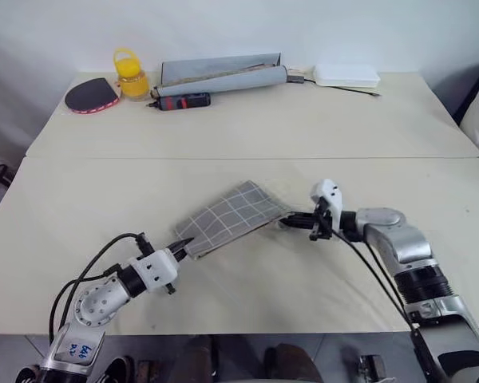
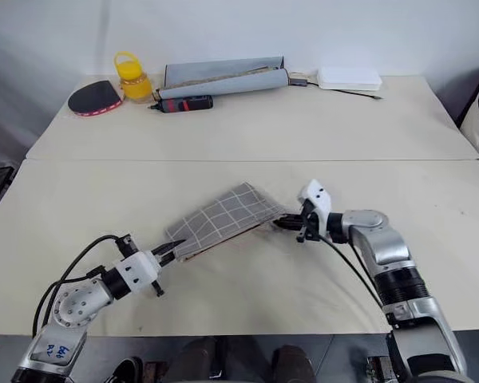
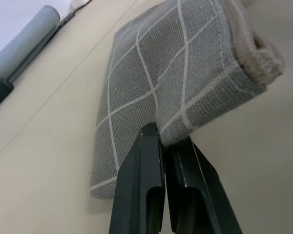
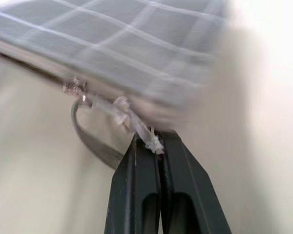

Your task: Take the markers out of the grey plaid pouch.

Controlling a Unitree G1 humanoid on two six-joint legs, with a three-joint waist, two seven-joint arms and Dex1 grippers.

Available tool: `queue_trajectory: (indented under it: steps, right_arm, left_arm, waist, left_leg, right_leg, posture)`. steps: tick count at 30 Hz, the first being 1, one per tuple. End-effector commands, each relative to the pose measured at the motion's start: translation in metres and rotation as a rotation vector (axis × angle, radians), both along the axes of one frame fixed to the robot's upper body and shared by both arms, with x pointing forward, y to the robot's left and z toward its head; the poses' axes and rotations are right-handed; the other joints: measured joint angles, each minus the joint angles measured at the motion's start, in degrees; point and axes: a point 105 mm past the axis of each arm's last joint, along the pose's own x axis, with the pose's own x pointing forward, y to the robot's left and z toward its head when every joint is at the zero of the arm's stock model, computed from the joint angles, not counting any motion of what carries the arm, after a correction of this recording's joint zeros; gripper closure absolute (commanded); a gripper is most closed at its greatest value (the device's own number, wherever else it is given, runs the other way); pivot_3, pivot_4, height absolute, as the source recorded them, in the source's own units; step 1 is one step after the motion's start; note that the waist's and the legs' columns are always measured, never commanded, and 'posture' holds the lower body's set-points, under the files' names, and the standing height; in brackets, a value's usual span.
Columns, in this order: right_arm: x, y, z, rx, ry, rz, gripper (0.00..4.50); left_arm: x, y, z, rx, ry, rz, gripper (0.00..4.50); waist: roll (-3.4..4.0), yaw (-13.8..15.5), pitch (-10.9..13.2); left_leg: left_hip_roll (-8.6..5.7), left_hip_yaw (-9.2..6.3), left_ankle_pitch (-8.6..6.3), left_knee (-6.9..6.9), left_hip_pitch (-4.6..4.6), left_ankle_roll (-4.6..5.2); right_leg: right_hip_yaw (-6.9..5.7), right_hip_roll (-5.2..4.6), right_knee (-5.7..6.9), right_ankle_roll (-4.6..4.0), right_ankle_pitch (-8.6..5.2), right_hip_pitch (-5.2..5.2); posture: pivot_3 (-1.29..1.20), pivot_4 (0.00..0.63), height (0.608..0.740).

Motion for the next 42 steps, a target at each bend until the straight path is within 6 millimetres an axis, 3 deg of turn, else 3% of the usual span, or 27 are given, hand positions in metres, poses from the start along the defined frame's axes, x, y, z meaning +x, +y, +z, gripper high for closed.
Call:
queue_trajectory:
  steps: [1, 4, 7, 11, 14, 17, 20, 23, 30, 35, 42]
  right_arm:
    - [0.005, -0.017, 0.012, -0.012, -0.060, -0.015, 4.47]
    - [-0.003, -0.004, 0.014, 0.045, -0.039, 0.036, 4.47]
    - [-0.014, 0.007, 0.021, 0.086, -0.029, 0.106, 3.82]
    - [-0.021, 0.005, 0.036, 0.089, -0.053, 0.144, 2.41]
    - [-0.002, -0.003, 0.073, 0.117, -0.225, 0.068, 1.39]
    - [0.016, -0.010, 0.102, 0.139, -0.368, -0.019, 1.39]
    - [0.014, 0.009, 0.122, 0.165, -0.523, 0.028, 1.39]
    - [0.010, 0.029, 0.130, 0.205, -0.598, 0.048, 2.04]
    - [-0.043, 0.085, 0.111, 0.205, -0.636, 0.327, 4.45]
    - [-0.068, 0.105, 0.078, 0.097, -0.636, 0.447, 4.45]
    - [-0.043, 0.097, 0.060, 0.006, -0.645, 0.330, 4.45]
  left_arm:
    - [0.001, 0.005, 0.014, -0.046, -0.035, 0.018, 4.50]
    - [0.005, 0.005, 0.015, -0.058, -0.030, 0.021, 4.50]
    - [0.009, 0.002, 0.023, -0.101, -0.041, 0.024, 4.50]
    - [0.011, 0.002, 0.029, -0.135, -0.046, 0.028, 4.50]
    - [0.011, 0.004, 0.027, -0.141, -0.030, 0.029, 4.50]
    - [0.013, 0.005, 0.027, -0.158, -0.023, 0.035, 4.50]
    - [0.019, 0.004, 0.029, -0.176, -0.017, 0.036, 4.50]
    - [0.025, 0.003, 0.035, -0.203, -0.023, 0.045, 4.50]
    - [0.032, -0.002, 0.046, -0.227, -0.022, 0.037, 4.50]
    - [0.033, -0.005, 0.046, -0.226, -0.024, 0.035, 4.50]
    - [0.030, -0.010, 0.044, -0.229, -0.018, 0.025, 4.50]
  waist:
    - [0.00, 0.02, 0.00]
    - [0.00, 0.01, 0.00]
    - [0.00, 0.02, 0.01]
    - [0.01, 0.03, 0.01]
    - [0.00, 0.01, 0.02]
    - [0.04, -0.07, 0.04]
    - [0.00, -0.02, 0.02]
    - [0.00, -0.04, 0.02]
    - [-0.01, 0.04, 0.02]
    - [-0.02, 0.01, 0.01]
    - [-0.02, 0.00, 0.01]
  left_leg:
    - [0.00, 0.00, -0.01, 0.00, 0.00, 0.01]
    - [0.01, 0.01, -0.01, 0.00, 0.00, 0.02]
    - [0.02, 0.01, -0.01, 0.00, 0.00, 0.02]
    - [0.02, 0.01, -0.01, 0.00, -0.01, 0.02]
    - [0.02, 0.02, -0.01, 0.02, -0.01, 0.02]
    - [0.02, 0.15, 0.00, 0.02, -0.01, 0.01]
    - [0.07, 0.15, 0.00, 0.02, 0.00, 0.00]
    - [0.10, 0.15, -0.02, 0.01, 0.00, -0.03]
    - [0.09, 0.19, -0.03, 0.03, -0.02, -0.01]
    - [0.09, 0.20, -0.03, 0.03, -0.01, -0.01]
    - [0.08, 0.20, 0.01, 0.05, 0.00, -0.05]
  right_leg:
    - [0.00, 0.00, 0.00, 0.00, 0.00, 0.00]
    - [-0.01, 0.01, 0.01, 0.00, 0.00, 0.00]
    - [-0.01, 0.01, 0.02, 0.00, 0.00, 0.00]
    - [0.00, 0.02, 0.01, 0.00, 0.00, 0.00]
    - [0.00, 0.02, 0.00, 0.01, 0.00, 0.00]
    - [-0.02, 0.04, 0.01, 0.00, 0.00, -0.06]
    - [0.01, 0.07, 0.02, 0.01, 0.00, -0.07]
    - [0.08, 0.11, 0.04, 0.01, 0.00, -0.07]
    - [0.10, 0.11, 0.23, 0.08, 0.04, -0.06]
    - [0.16, 0.11, 0.21, 0.08, 0.04, -0.06]
    - [0.19, 0.11, 0.06, 0.07, 0.05, -0.09]
  posture:
    - [0.00, 0.150, 0.740]
    - [0.00, 0.150, 0.740]
    - [0.00, 0.150, 0.740]
    - [0.00, 0.150, 0.740]
    - [0.00, 0.150, 0.740]
    - [0.00, 0.150, 0.740]
    - [0.00, 0.150, 0.740]
    - [0.00, 0.150, 0.740]
    - [0.00, 0.150, 0.740]
    - [0.00, 0.150, 0.740]
    - [0.00, 0.150, 0.740]
